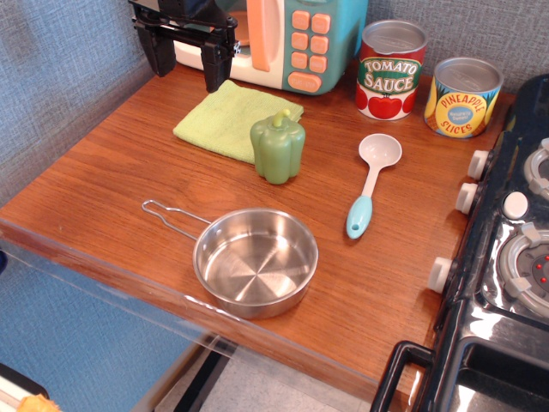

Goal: Put the metal pot on the yellow cloth.

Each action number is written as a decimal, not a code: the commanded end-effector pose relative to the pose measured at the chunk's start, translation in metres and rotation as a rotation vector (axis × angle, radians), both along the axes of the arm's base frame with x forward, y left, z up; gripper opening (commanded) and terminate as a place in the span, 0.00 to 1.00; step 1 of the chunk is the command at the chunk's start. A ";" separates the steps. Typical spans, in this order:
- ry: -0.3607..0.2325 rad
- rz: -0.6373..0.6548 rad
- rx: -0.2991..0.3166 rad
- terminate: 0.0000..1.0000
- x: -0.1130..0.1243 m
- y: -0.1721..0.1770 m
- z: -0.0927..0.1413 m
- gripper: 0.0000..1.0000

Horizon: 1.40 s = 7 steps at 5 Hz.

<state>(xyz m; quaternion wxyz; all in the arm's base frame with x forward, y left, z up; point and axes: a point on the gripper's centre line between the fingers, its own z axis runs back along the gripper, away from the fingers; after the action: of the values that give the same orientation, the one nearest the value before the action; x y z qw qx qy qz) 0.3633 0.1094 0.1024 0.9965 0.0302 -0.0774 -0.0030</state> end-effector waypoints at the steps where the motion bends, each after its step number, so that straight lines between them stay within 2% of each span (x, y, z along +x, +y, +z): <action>1: 0.000 0.000 0.000 0.00 0.000 0.000 0.000 1.00; 2: -0.003 0.072 0.037 0.00 -0.010 -0.013 -0.001 1.00; 3: -0.014 0.059 0.065 0.00 -0.031 -0.043 0.001 1.00; 4: -0.038 -0.017 0.076 0.00 -0.070 -0.082 0.012 1.00; 5: -0.024 -0.106 0.040 0.00 -0.101 -0.116 0.008 1.00; 6: 0.038 -0.198 0.009 0.00 -0.115 -0.142 -0.016 1.00; 7: 0.070 -0.217 -0.032 0.00 -0.119 -0.151 -0.041 1.00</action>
<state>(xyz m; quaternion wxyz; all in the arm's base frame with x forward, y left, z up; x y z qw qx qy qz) 0.2438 -0.0469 0.0476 0.9936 0.0064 -0.0253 -0.1099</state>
